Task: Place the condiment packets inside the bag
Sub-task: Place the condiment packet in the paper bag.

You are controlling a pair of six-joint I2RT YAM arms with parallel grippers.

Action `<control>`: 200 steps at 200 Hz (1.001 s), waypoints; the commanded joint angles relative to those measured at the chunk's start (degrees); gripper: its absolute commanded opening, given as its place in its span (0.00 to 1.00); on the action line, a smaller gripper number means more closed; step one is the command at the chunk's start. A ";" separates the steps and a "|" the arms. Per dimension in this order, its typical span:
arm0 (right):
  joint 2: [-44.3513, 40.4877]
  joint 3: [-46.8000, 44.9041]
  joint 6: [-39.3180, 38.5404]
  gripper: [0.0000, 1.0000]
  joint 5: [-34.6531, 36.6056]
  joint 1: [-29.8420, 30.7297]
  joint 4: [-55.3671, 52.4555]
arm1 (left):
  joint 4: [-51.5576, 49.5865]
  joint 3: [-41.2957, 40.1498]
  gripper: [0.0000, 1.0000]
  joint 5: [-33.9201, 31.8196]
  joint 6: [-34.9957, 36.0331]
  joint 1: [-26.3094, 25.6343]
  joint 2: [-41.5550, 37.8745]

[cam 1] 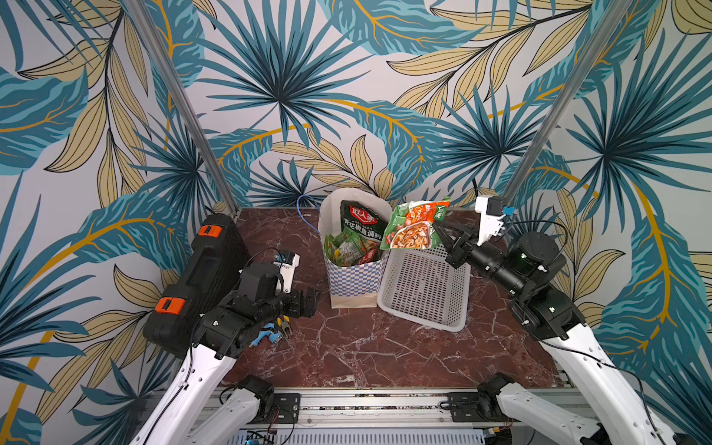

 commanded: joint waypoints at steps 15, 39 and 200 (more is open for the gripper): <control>6.53 6.95 -5.95 0.00 9.62 5.54 -4.05 | 1.20 -1.42 1.00 -0.13 0.43 -0.16 -0.99; 11.20 10.45 -9.13 0.00 16.68 9.03 -8.13 | 1.16 -1.50 1.00 -0.09 0.41 -0.17 -1.27; 45.40 39.24 -18.26 0.00 47.17 19.72 -24.07 | 1.31 -1.64 1.00 0.39 0.34 -0.17 -1.46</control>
